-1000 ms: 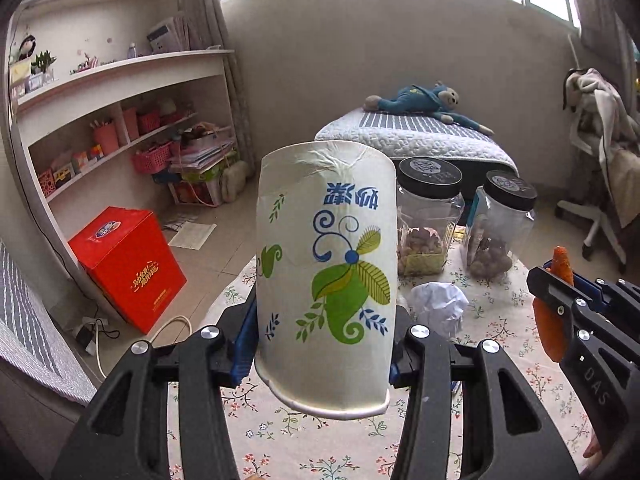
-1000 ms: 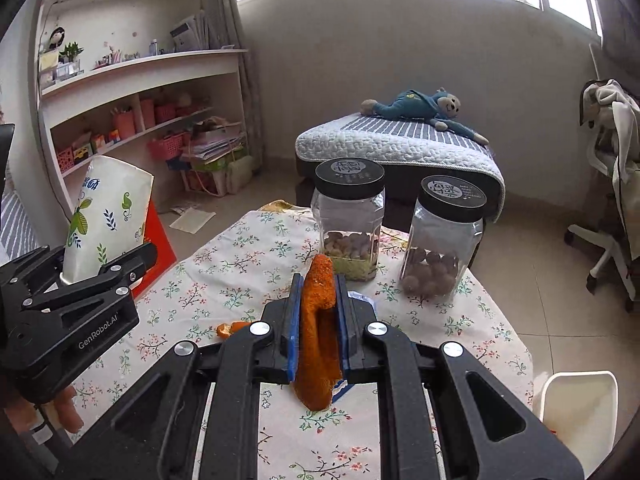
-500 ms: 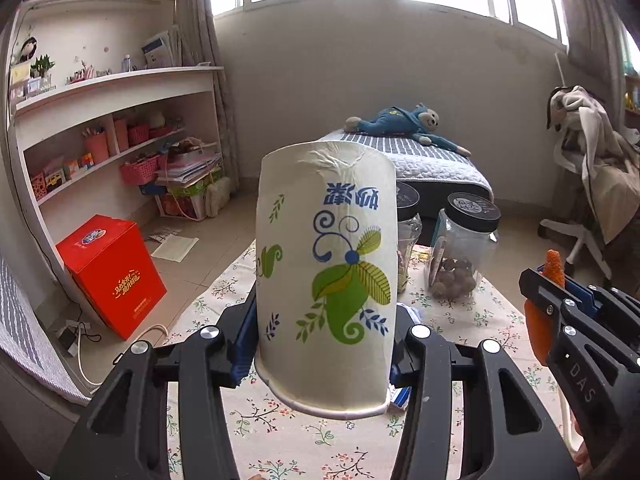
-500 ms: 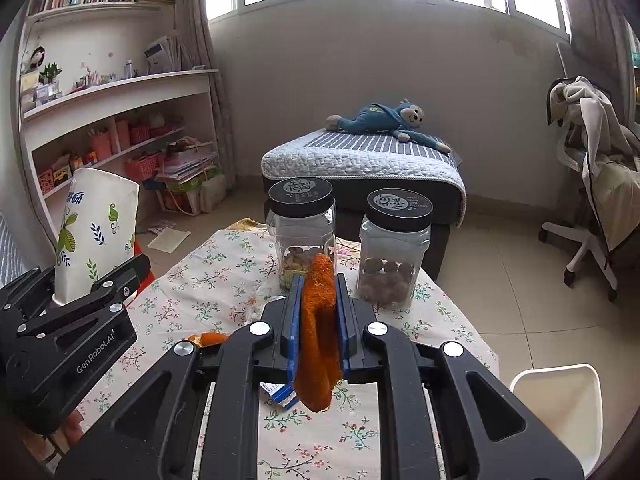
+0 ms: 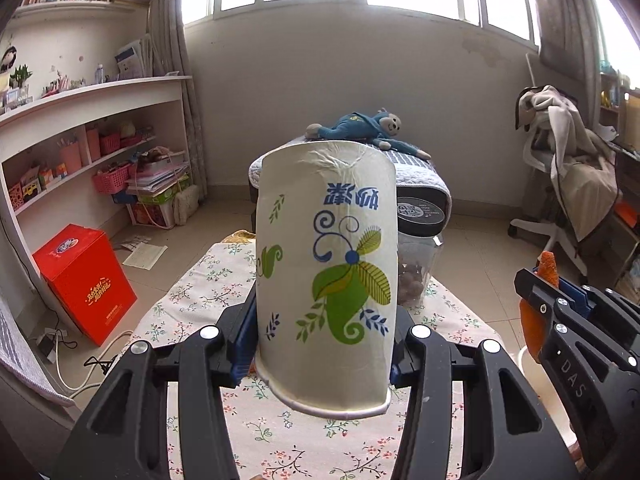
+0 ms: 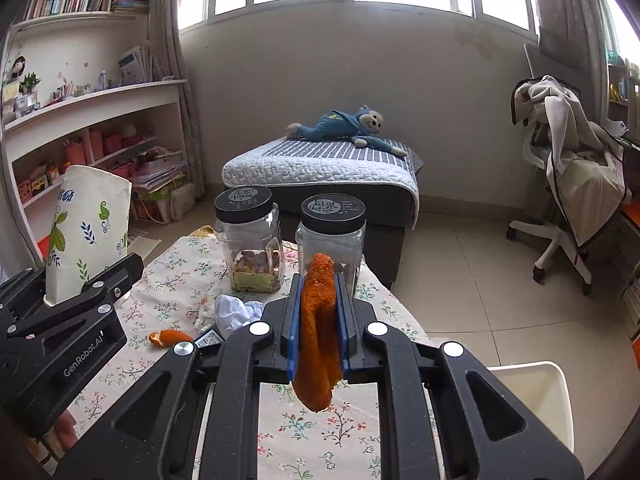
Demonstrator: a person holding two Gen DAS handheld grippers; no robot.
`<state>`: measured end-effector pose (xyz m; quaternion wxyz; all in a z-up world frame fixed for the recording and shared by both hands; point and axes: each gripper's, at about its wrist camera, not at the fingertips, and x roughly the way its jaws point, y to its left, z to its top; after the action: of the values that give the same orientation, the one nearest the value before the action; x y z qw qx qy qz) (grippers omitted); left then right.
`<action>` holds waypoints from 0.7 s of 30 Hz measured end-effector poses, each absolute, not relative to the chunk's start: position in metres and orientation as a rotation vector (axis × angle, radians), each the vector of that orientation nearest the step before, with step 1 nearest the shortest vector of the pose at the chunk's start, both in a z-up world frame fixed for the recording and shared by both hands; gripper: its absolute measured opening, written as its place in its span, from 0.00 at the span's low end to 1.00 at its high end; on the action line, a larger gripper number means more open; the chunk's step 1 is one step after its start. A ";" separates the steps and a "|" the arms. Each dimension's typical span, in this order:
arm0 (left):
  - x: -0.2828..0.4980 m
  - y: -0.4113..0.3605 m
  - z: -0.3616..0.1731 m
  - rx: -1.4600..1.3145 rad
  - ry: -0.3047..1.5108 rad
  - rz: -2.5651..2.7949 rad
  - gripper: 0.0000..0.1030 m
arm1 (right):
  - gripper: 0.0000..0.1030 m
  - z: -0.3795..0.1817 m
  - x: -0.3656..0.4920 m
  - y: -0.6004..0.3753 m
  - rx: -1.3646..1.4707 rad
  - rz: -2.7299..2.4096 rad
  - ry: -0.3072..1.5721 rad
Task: Collect trash
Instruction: 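Carry the paper cup and orange peel over the bin and release both with both tools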
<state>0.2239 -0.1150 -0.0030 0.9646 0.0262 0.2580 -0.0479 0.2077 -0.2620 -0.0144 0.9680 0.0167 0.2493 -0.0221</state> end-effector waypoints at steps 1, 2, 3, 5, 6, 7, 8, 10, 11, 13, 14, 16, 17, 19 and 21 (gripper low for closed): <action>0.223 -0.120 -0.003 0.057 0.521 -0.105 0.47 | 0.13 -0.014 0.206 -0.267 0.035 -0.055 0.504; 0.222 -0.125 -0.004 0.061 0.521 -0.112 0.47 | 0.13 -0.014 0.204 -0.273 0.036 -0.066 0.503; 0.221 -0.130 -0.004 0.065 0.520 -0.119 0.47 | 0.13 -0.013 0.202 -0.280 0.038 -0.079 0.503; 0.219 -0.142 -0.005 0.073 0.520 -0.134 0.47 | 0.13 -0.012 0.198 -0.294 0.047 -0.106 0.501; 0.218 -0.147 -0.006 0.077 0.520 -0.142 0.47 | 0.13 -0.012 0.195 -0.301 0.050 -0.120 0.499; 0.217 -0.152 -0.006 0.079 0.520 -0.150 0.47 | 0.13 -0.011 0.193 -0.309 0.053 -0.132 0.499; 0.216 -0.156 -0.007 0.080 0.521 -0.158 0.47 | 0.13 -0.011 0.190 -0.317 0.056 -0.146 0.498; 0.215 -0.167 -0.009 0.085 0.526 -0.176 0.47 | 0.13 -0.010 0.184 -0.332 0.063 -0.175 0.497; 0.214 -0.172 -0.011 0.089 0.528 -0.185 0.47 | 0.13 -0.010 0.182 -0.341 0.066 -0.189 0.498; 0.212 -0.184 -0.013 0.097 0.534 -0.206 0.47 | 0.13 -0.010 0.175 -0.358 0.075 -0.222 0.499; 0.211 -0.191 -0.014 0.101 0.535 -0.216 0.47 | 0.13 -0.011 0.173 -0.367 0.080 -0.237 0.502; 0.208 -0.204 -0.016 0.107 0.537 -0.237 0.47 | 0.13 -0.012 0.167 -0.384 0.093 -0.268 0.504; 0.206 -0.211 -0.016 0.110 0.538 -0.249 0.47 | 0.13 -0.012 0.163 -0.393 0.102 -0.283 0.505; 0.202 -0.226 -0.018 0.119 0.538 -0.274 0.47 | 0.14 -0.012 0.157 -0.410 0.124 -0.306 0.508; 0.198 -0.241 -0.019 0.129 0.537 -0.302 0.47 | 0.22 -0.011 0.149 -0.426 0.149 -0.343 0.503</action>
<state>0.1977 -0.2409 -0.0190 0.9509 0.0632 0.2639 -0.1487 0.1495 -0.4263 -0.0112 0.9513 0.0732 0.2473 -0.1688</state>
